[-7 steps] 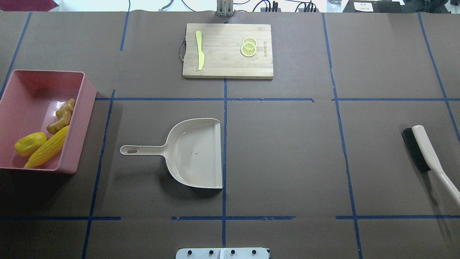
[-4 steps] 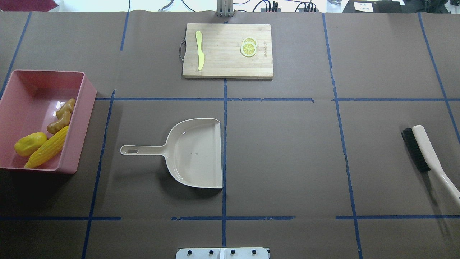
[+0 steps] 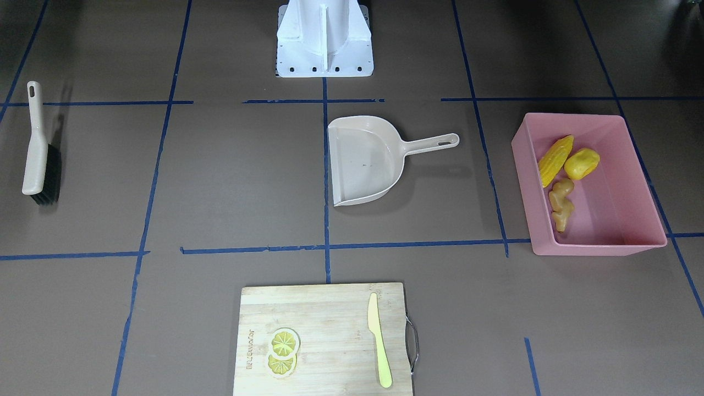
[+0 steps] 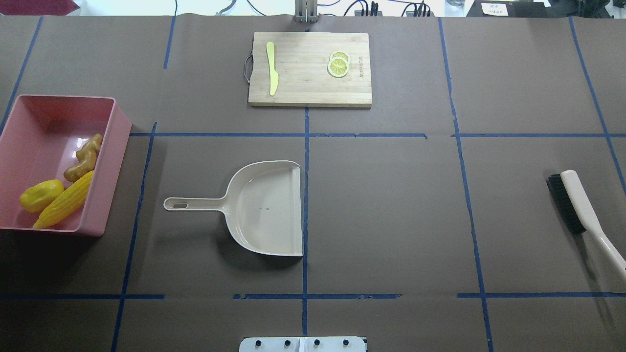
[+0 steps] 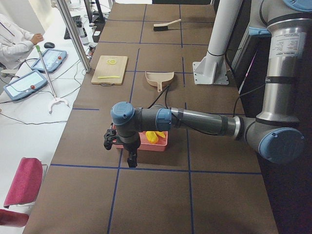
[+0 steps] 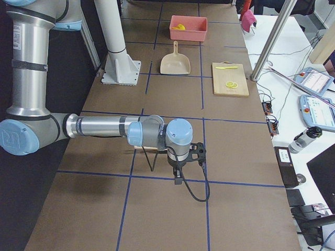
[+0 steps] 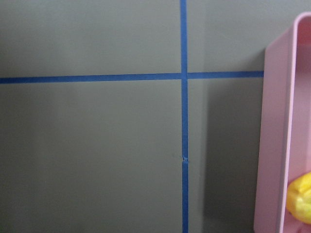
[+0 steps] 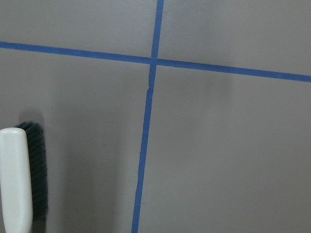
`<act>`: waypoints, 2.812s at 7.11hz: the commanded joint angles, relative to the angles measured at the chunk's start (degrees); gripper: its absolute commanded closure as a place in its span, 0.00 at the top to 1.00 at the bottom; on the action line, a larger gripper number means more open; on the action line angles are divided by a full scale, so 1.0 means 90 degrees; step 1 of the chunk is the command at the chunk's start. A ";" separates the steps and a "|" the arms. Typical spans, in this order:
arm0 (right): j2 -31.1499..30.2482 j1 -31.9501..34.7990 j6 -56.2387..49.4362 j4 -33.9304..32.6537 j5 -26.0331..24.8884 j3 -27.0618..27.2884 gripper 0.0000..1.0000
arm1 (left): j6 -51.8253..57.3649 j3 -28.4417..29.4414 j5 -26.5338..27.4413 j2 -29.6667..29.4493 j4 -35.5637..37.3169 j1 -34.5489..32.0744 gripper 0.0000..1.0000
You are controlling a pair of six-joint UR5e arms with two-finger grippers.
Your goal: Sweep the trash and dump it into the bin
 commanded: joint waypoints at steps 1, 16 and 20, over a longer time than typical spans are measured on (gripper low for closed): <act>0.0147 -0.0037 0.0011 -0.0015 0.0021 -0.0084 1.00 | -0.0023 0.0118 -0.0027 0.0003 -0.0287 0.0002 1.00; 0.0391 -0.0203 -0.0008 -0.0279 0.0119 -0.0173 1.00 | 0.0710 0.0754 -0.0194 -0.0025 -0.0277 -0.0447 1.00; 0.0362 -0.0213 -0.0009 -0.0269 0.0109 -0.0241 1.00 | 0.0739 0.0695 -0.0223 -0.0055 -0.0287 -0.0427 1.00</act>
